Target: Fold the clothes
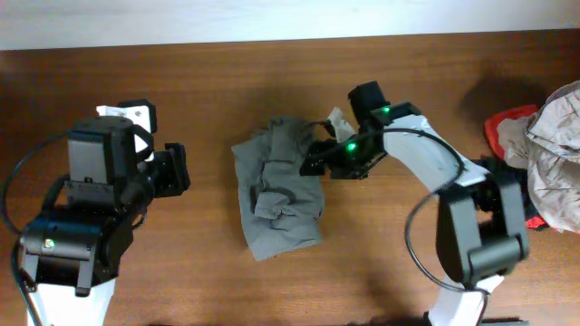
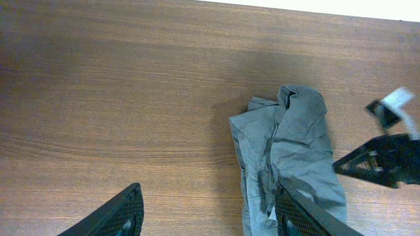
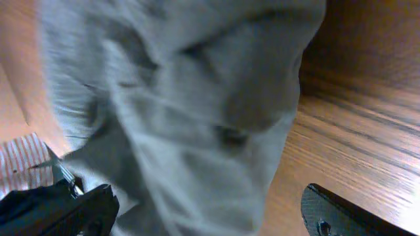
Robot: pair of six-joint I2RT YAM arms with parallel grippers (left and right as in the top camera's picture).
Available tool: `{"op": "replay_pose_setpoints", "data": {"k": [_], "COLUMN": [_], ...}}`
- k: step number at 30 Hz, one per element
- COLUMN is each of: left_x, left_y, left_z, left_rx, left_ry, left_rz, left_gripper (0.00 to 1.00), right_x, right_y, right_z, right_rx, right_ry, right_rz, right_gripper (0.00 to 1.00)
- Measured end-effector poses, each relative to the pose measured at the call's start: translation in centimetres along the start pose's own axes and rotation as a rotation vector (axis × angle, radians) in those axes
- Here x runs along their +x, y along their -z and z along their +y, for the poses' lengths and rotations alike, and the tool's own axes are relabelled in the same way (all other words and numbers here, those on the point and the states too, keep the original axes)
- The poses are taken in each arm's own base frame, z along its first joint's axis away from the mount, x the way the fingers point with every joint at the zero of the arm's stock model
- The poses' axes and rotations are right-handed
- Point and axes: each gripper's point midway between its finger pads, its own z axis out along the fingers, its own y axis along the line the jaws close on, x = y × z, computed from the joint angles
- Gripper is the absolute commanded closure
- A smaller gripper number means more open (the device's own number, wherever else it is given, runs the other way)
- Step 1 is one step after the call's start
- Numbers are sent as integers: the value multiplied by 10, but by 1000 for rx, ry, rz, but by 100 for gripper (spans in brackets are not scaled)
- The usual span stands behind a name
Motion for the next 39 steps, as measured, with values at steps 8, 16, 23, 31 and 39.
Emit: {"op": "replay_pose_setpoints", "data": {"k": [8,16,23,31,39], "left_x": [1,1,1,3,4], "left_y": [0,0,0,0,0], "left_z": [0,0,0,0,-3], "left_rx": [0,2,2,1,19], "left_ry": [0,0,0,-1,-1], "left_rz": [4,4,5,14,19], "left_gripper": [36,36,36,36,36], "right_x": [19,31,25,-6,-20], "right_y": [-54,-73,-73,-77,-91], "right_z": [19,49,49,38,58], "right_rx": [-99,-136,-127,-32,-16], "right_ry": [135,256,217,-59,-64], "right_rz": [124,150,132,12,-72], "right_gripper": [11,65,1,0,96]}}
